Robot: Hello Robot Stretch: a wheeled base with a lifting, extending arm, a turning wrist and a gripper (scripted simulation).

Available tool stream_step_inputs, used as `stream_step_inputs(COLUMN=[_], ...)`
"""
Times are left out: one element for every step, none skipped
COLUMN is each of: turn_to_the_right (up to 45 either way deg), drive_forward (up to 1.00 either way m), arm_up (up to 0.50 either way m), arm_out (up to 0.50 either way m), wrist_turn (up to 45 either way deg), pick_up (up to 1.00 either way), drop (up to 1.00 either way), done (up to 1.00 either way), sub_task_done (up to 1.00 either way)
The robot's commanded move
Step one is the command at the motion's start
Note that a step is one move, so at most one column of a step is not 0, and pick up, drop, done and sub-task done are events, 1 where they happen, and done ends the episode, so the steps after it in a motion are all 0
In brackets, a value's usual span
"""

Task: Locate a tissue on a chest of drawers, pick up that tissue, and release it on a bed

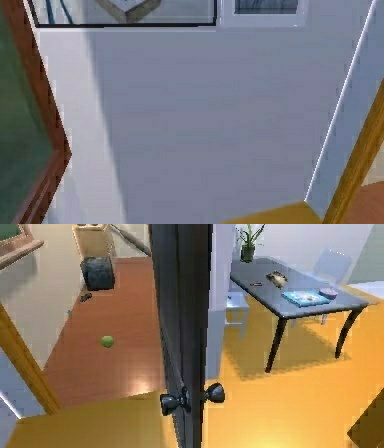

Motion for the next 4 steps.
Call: stream_step_inputs(turn_to_the_right=[15.0,0.0,45.0,18.0], drive_forward=[0.0,0.35,0.0,0.0], arm_up=[0.0,0.0,0.0,0.0], arm_out=[0.0,0.0,0.0,0.0], wrist_turn=[0.0,0.0,0.0,0.0], pick_up=[0.0,0.0,0.0,0.0], drop=[0.0,0.0,0.0,0.0], done=[0.0,0.0,0.0,0.0], sub_task_done=[0.0,0.0,0.0,0.0])
